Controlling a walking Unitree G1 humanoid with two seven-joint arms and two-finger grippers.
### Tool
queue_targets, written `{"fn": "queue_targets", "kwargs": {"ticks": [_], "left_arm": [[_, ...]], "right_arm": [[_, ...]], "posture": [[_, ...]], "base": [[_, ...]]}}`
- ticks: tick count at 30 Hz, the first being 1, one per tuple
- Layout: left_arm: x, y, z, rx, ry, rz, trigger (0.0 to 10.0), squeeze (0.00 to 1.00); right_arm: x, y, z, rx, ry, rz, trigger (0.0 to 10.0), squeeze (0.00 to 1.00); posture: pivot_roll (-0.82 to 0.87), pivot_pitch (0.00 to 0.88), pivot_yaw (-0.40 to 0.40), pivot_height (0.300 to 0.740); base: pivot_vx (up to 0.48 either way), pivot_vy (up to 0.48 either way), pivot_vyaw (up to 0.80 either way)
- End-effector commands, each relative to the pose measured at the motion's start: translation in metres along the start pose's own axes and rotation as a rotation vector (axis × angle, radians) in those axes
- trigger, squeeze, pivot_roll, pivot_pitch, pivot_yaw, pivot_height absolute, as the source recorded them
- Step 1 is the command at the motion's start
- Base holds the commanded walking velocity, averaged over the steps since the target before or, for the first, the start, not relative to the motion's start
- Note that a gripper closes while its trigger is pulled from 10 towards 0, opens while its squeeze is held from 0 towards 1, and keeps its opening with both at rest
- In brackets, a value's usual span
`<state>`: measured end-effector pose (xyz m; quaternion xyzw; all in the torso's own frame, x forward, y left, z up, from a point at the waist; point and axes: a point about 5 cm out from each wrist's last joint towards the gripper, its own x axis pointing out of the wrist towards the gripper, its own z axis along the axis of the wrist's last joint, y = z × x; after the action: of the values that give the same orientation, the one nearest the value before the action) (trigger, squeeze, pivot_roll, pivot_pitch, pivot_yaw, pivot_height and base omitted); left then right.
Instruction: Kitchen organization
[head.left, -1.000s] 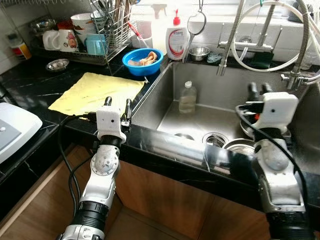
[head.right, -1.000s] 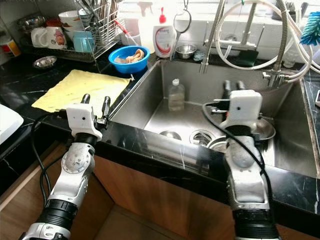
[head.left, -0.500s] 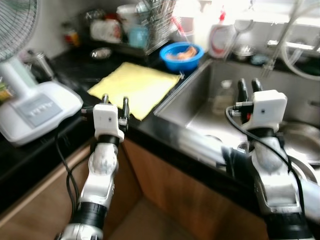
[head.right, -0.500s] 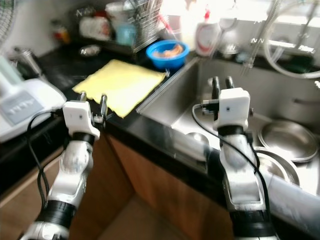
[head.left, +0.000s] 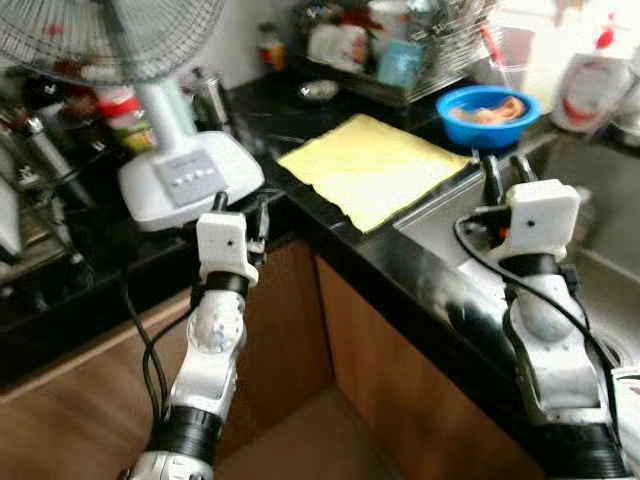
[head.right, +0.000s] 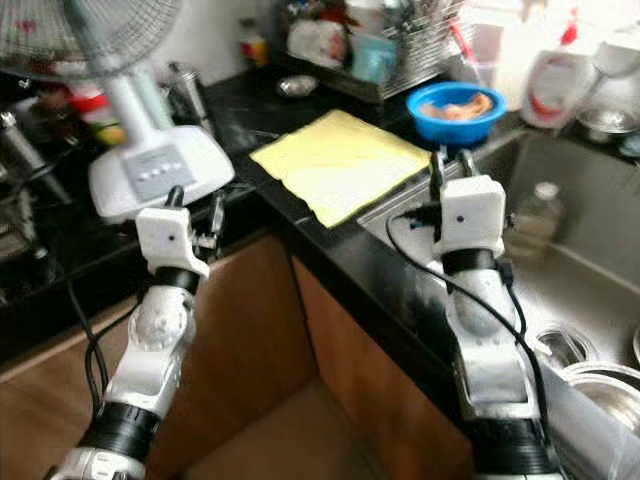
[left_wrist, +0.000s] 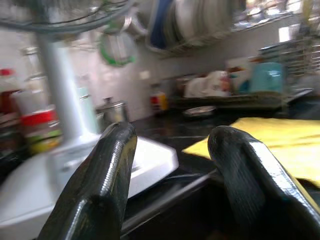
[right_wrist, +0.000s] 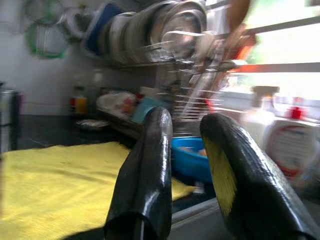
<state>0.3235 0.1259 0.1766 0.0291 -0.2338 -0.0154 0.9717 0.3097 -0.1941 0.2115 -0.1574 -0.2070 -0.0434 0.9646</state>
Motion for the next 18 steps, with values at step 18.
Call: {"fn": "queue_targets", "kwargs": {"ticks": [18], "left_arm": [[-0.012, 0.024, -0.010, 0.069, 0.046, 0.105, 10.0, 0.00]], "right_arm": [[-0.009, 0.007, 0.000, 0.022, -0.001, 0.096, 10.0, 0.00]], "posture": [[-0.26, 0.000, 0.099, 0.740]], "base": [[0.000, 0.000, 0.77]]}}
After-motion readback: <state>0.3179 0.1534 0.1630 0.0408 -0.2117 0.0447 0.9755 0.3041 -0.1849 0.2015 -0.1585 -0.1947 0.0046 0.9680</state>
